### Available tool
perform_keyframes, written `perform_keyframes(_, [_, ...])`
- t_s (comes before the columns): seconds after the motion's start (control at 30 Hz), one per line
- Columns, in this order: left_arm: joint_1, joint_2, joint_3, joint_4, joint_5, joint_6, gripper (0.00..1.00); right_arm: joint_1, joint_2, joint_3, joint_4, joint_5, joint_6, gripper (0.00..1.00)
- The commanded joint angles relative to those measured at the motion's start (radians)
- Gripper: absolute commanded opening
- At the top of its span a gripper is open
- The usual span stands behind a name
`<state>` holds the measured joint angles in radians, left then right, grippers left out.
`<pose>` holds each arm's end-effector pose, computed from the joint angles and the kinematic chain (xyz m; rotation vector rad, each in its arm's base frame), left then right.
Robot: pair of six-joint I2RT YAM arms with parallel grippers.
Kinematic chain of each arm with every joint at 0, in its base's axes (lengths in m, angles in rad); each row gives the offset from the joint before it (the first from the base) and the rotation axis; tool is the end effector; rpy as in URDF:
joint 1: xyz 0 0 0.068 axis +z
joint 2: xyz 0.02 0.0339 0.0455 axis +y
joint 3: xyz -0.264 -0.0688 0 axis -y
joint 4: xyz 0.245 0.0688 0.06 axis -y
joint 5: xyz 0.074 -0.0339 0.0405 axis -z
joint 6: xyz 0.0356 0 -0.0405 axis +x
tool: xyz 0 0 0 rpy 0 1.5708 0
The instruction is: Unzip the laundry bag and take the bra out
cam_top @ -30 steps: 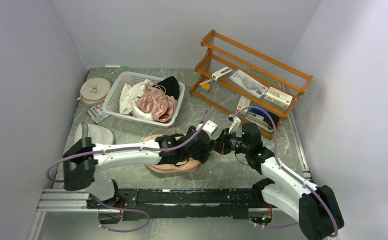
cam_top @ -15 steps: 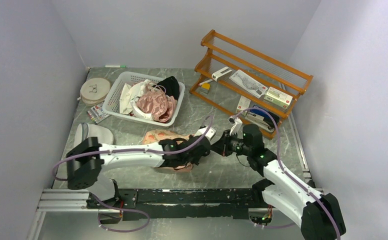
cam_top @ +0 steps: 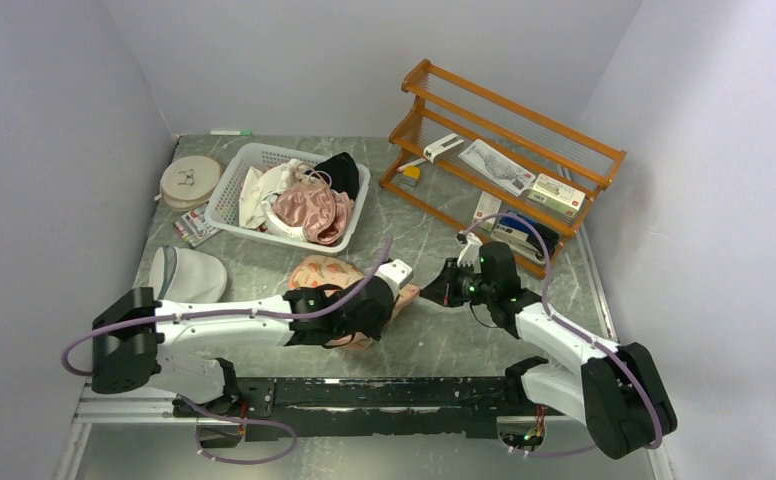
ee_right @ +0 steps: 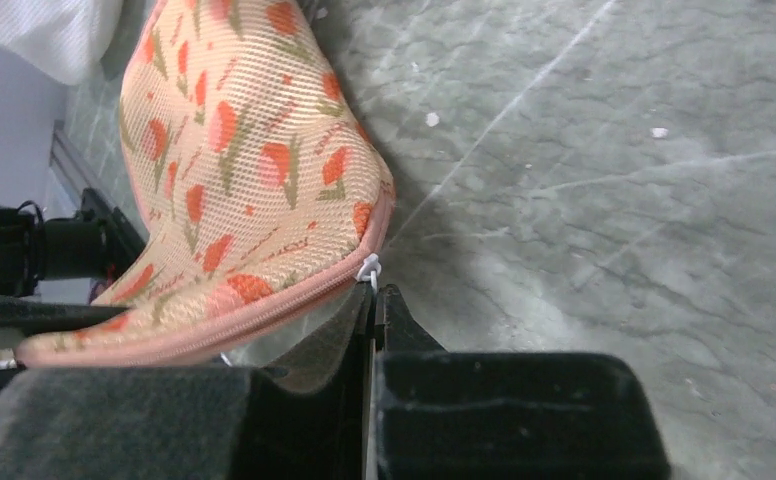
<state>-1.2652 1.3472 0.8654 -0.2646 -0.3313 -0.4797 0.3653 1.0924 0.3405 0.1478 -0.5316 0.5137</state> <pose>0.0969 -0.2687 0.2375 0.7309 2.2072 -0.5273 0.1846 0.0899 0.1649 -0.1545 2.2779 1.0616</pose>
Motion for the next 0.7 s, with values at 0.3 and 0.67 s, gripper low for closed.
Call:
perform_keyframes(0.3, [0.021, 0.098, 0.159, -0.025, 0.063, 0.030, 0.81, -0.034, -0.281, 0.069, -0.346, 0.302, 0.013, 0.53])
perform_keyframes(0.67, [0.333, -0.247, 0.114, -0.115, 0.201, 0.076, 0.90, 0.062, -0.293, 0.148, -0.340, 0.299, -0.129, 0.73])
